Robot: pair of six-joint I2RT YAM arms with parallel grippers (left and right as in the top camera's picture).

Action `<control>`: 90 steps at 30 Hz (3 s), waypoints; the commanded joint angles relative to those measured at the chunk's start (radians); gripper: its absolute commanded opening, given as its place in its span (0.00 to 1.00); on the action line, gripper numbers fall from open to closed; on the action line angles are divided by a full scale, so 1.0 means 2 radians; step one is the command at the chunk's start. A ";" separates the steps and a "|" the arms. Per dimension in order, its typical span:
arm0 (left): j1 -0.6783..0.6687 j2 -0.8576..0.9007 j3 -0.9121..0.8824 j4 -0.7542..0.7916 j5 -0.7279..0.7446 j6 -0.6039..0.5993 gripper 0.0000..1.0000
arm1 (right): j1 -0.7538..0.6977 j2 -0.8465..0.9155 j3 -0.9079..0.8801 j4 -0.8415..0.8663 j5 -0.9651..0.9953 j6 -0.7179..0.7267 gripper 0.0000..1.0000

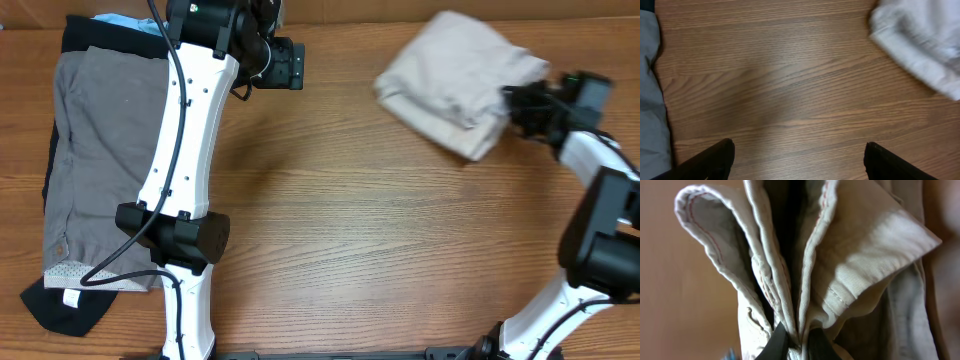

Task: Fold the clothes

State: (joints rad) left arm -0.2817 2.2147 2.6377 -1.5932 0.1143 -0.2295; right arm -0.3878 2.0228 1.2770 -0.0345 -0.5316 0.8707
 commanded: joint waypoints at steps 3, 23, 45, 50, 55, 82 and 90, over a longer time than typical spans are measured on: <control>-0.004 0.003 0.000 0.006 -0.007 0.002 0.84 | -0.066 -0.003 0.013 0.015 0.089 0.081 0.04; -0.006 0.003 0.000 0.021 -0.007 -0.011 0.84 | 0.003 0.087 0.014 0.190 0.216 0.079 0.04; -0.007 0.003 0.000 0.025 -0.007 -0.011 1.00 | -0.132 -0.226 0.021 0.181 0.042 -0.050 1.00; -0.007 0.003 0.000 0.025 -0.020 -0.009 1.00 | -0.115 -0.360 0.034 0.184 0.015 -0.131 1.00; -0.007 0.003 0.000 0.025 -0.020 -0.009 1.00 | -0.097 -0.461 0.034 0.183 0.014 -0.131 1.00; -0.007 0.003 0.000 0.025 -0.020 -0.009 1.00 | 0.003 -0.575 0.030 -0.288 0.200 -0.196 1.00; -0.007 0.003 0.000 0.025 -0.020 -0.009 1.00 | 0.093 -0.677 -0.150 -0.216 0.318 -0.208 1.00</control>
State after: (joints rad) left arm -0.2886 2.2147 2.6377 -1.5455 0.0814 -0.2409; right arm -0.2363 0.7681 1.1378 -0.5819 -0.0139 0.4904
